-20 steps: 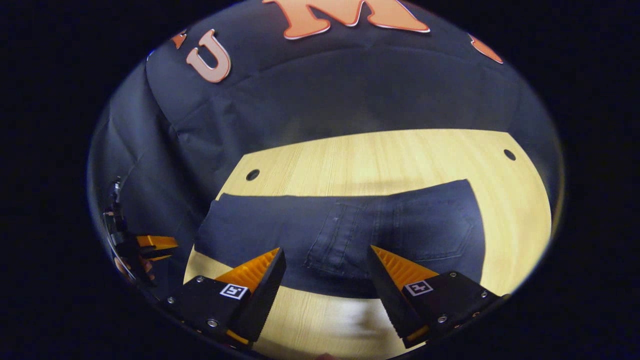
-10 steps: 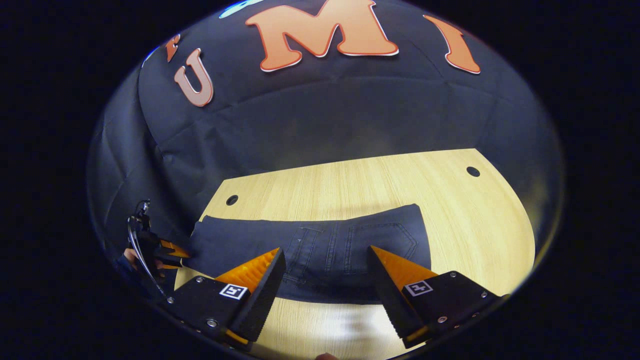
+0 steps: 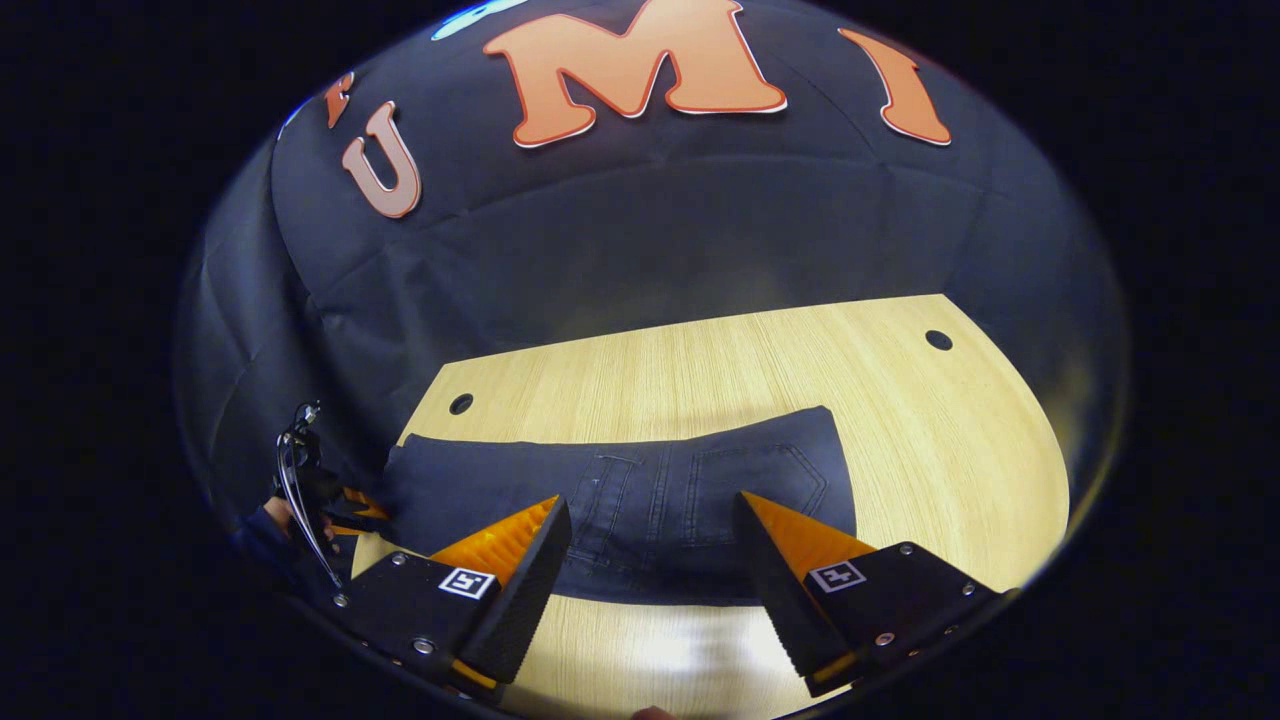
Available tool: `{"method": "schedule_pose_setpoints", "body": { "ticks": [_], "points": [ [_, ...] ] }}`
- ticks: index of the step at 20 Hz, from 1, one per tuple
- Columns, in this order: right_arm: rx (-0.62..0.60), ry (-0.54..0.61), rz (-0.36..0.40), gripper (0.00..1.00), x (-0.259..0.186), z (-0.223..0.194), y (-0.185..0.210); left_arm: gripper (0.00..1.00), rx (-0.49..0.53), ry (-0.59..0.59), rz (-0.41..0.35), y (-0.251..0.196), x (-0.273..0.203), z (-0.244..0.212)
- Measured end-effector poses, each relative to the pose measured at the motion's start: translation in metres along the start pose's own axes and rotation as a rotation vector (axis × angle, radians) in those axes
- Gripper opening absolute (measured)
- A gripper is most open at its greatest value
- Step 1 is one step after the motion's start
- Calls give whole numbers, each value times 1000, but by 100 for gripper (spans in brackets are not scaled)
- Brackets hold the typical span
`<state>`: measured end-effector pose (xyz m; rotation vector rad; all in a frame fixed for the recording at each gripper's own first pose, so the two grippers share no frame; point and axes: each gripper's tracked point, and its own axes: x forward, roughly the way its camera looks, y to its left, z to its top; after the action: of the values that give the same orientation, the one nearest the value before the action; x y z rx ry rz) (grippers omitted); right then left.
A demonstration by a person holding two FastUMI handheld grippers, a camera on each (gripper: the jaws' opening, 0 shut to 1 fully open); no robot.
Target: Grasp the waist and the cuffs of the jeans and fold them to make the two legs overlap; first hold the waist and fold one-third of the jeans toward the cuffs, then hold the cuffs and fold the remaining one-third in the same direction to finish folding.
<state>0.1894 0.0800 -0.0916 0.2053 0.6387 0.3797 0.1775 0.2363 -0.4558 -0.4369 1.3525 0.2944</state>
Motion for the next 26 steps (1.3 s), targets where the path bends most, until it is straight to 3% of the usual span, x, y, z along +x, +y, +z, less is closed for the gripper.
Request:
{"method": "schedule_pose_setpoints", "body": {
  "ticks": [2, 3, 5, 10, 15, 19, 22, 26],
  "points": [
    [-10, -7, 2, 98, -5, 1, -2, 20, 41, -47, -25, -10, 6, 4],
    [-15, -16, 7, 98, -7, 4, -4, 12, 35, -48, -29, -10, 14, 2],
    [-32, -26, 22, 99, -11, 8, -10, 5, -13, -68, -62, -9, 0, 1],
    [-39, -45, 39, 99, -16, 25, -38, 5, -37, -209, -112, -30, -25, 27],
    [-40, -57, 65, 98, -18, 33, -55, 5, 86, -380, -125, -45, -80, 33],
    [-37, -58, 82, 98, -22, 38, -65, 5, 173, -430, -143, -62, -98, 34],
    [-35, -40, 80, 98, -23, 35, -73, 5, 159, -438, -74, -41, -92, 50],
    [-43, -56, 29, 98, -28, 36, -88, 5, 122, -282, -42, -32, -29, 50]
  ]
}}
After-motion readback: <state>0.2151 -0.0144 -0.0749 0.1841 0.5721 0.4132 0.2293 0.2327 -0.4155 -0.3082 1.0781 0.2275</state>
